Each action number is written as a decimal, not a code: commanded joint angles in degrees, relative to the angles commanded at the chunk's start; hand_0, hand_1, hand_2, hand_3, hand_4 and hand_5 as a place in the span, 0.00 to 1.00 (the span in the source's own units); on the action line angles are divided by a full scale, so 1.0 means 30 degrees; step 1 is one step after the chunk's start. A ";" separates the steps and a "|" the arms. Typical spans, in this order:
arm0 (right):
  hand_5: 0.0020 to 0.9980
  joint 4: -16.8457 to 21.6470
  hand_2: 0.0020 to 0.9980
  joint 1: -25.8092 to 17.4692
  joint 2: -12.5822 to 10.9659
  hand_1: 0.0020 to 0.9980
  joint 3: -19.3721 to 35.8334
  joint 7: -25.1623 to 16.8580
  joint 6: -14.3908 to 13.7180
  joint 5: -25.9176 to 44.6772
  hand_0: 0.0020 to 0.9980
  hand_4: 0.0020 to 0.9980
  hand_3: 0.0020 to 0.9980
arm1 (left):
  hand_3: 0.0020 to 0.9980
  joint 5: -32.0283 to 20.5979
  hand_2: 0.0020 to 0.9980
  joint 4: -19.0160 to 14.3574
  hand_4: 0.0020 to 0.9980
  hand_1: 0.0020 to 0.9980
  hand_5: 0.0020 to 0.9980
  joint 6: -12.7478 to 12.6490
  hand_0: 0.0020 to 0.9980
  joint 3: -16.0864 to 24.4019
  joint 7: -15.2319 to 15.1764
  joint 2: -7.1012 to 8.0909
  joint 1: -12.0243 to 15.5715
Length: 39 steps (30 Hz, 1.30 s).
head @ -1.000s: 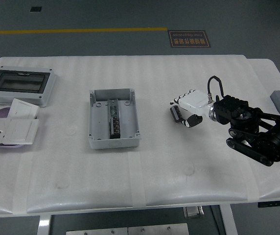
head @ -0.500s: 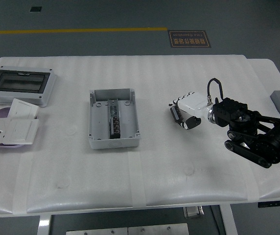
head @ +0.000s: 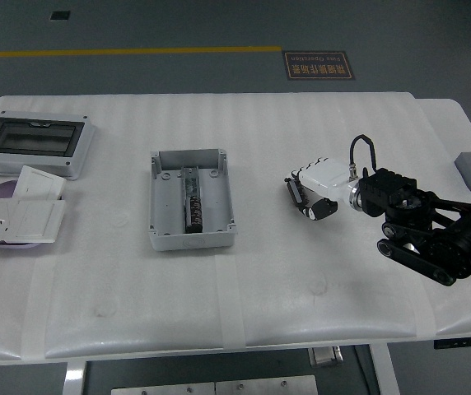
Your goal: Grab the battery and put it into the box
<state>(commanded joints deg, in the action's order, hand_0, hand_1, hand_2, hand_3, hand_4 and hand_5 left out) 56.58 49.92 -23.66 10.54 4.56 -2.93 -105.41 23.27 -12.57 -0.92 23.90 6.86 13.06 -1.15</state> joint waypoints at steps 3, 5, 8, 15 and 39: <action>0.22 0.0022 0.64 -0.0019 -0.0058 0.78 -0.0094 0.0033 -0.0166 0.0123 0.89 0.45 0.68 | 0.65 -0.0002 0.62 -0.0001 0.64 0.66 0.36 -0.0002 0.65 -0.0007 -0.0003 -0.0011 0.0003; 0.22 0.0116 0.64 0.0026 -0.0152 0.78 -0.0291 0.0116 -0.0494 0.0317 0.89 0.45 0.68 | 0.65 0.0002 0.62 0.0000 0.64 0.66 0.36 -0.0002 0.65 -0.0018 -0.0003 -0.0020 0.0010; 0.22 0.0455 0.64 0.0199 -0.0418 0.77 -0.0901 0.0375 -0.1450 0.0847 0.89 0.45 0.67 | 0.65 0.0012 0.62 0.0003 0.64 0.66 0.36 -0.0002 0.65 -0.0021 -0.0003 -0.0028 0.0024; 0.23 0.2511 0.63 0.0389 -0.1584 0.76 -0.2182 0.1518 -0.4444 0.2510 0.89 0.46 0.67 | 0.66 0.0030 0.62 0.0009 0.65 0.66 0.37 -0.0015 0.65 0.0032 -0.0018 -0.0044 0.0069; 0.48 0.5537 0.86 -0.2819 0.2887 0.85 0.4548 0.0665 -0.7342 0.6146 0.92 0.73 0.85 | 0.66 -0.0263 0.62 0.0084 0.66 0.66 0.38 -0.0006 0.65 -0.0260 -0.0020 -0.0104 0.0281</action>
<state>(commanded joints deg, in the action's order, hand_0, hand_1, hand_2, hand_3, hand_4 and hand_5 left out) 73.19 41.47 -14.99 24.18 6.56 -24.96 -86.97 22.48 -12.32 -0.94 23.13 6.80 12.75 -0.31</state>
